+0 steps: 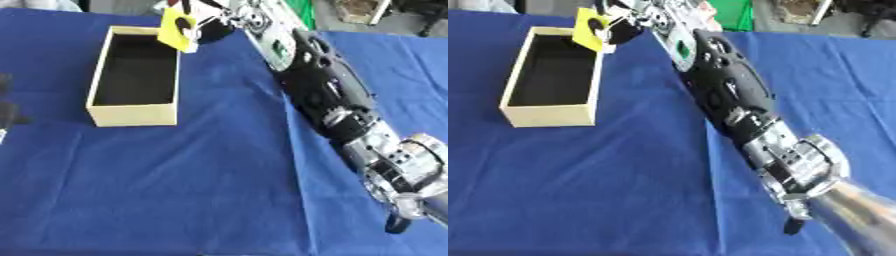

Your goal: Pick up objects on the table and place them in the box.

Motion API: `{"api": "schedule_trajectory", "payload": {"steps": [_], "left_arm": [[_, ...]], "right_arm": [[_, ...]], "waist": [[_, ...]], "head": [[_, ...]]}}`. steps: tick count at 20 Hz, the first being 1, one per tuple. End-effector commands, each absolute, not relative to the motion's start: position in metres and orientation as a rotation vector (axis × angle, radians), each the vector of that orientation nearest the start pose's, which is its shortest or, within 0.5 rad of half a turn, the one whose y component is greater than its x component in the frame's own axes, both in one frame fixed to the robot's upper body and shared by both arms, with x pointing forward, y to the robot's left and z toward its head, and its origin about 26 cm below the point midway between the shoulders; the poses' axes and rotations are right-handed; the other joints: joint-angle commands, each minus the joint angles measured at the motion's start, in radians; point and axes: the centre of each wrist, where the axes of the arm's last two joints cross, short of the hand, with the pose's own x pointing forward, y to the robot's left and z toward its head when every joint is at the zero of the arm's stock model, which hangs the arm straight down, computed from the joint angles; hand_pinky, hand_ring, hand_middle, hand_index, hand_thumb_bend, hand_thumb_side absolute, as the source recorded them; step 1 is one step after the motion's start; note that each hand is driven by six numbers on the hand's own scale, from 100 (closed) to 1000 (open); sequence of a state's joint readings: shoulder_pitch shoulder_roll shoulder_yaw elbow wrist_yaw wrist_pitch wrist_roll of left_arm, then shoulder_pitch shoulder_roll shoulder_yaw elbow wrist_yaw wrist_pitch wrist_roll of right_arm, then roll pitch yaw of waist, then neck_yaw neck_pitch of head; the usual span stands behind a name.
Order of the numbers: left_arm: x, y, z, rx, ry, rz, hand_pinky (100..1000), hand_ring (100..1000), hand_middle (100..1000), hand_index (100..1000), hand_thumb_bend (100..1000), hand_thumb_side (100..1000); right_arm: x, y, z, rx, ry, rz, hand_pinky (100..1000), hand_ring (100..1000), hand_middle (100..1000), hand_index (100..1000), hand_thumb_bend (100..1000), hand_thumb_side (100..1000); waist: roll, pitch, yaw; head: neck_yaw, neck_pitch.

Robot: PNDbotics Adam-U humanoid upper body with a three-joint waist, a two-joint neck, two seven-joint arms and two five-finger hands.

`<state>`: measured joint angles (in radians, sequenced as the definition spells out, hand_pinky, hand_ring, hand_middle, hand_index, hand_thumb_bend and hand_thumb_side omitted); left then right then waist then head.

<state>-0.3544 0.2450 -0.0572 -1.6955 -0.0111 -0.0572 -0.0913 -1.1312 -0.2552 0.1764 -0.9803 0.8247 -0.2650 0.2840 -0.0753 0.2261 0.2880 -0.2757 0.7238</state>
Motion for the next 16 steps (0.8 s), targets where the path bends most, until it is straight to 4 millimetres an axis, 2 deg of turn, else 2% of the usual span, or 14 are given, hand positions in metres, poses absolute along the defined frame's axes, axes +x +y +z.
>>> {"api": "schedule_trajectory", "payload": {"steps": [1,5,6,7,9,10,11,16], "left_arm": [[0.347,0.241,0.146,0.018,-2.094,-0.451,693,1000,895,925,526,659],[0.348,0.240,0.147,0.014,-2.094,-0.450,694,1000,895,925,525,659],[0.348,0.239,0.147,0.013,-2.094,-0.449,694,1000,895,925,525,659],[0.348,0.239,0.147,0.011,-2.094,-0.448,694,1000,895,924,525,659],[0.348,0.239,0.146,0.012,-2.093,-0.446,694,1000,895,924,526,659],[0.347,0.240,0.146,0.013,-2.092,-0.445,694,1000,895,924,526,660],[0.347,0.240,0.146,0.013,-2.091,-0.444,694,1000,895,924,526,659],[0.347,0.240,0.146,0.013,-2.092,-0.444,695,1000,895,925,527,659]], "right_arm": [[0.482,-0.148,0.273,-0.747,-1.943,1.527,872,892,480,1000,100,127],[0.483,-0.134,0.261,-0.709,-1.928,1.544,873,894,491,1000,100,134],[0.482,-0.131,0.259,-0.705,-1.926,1.553,877,898,532,1000,100,138],[0.482,-0.128,0.257,-0.705,-1.923,1.566,895,923,694,1000,100,147],[0.482,-0.124,0.253,-0.709,-1.902,1.602,924,977,900,1000,100,158],[0.482,-0.123,0.250,-0.708,-1.878,1.627,937,1000,969,1000,100,161],[0.483,-0.123,0.247,-0.704,-1.848,1.653,945,1000,994,1000,100,164],[0.484,-0.129,0.248,-0.701,-1.813,1.654,943,1000,988,1000,100,160]], "waist": [[0.008,-0.024,0.011],[0.010,-0.027,0.038],[0.010,-0.028,0.044],[0.011,-0.028,0.048],[0.011,-0.029,0.052],[0.010,-0.029,0.053],[0.010,-0.029,0.053],[0.005,-0.030,0.044]], "head": [[-0.009,-0.016],[-0.019,-0.016],[-0.021,-0.016],[-0.023,-0.016],[-0.024,-0.016],[-0.025,-0.016],[-0.025,-0.016],[-0.019,-0.018]]}}
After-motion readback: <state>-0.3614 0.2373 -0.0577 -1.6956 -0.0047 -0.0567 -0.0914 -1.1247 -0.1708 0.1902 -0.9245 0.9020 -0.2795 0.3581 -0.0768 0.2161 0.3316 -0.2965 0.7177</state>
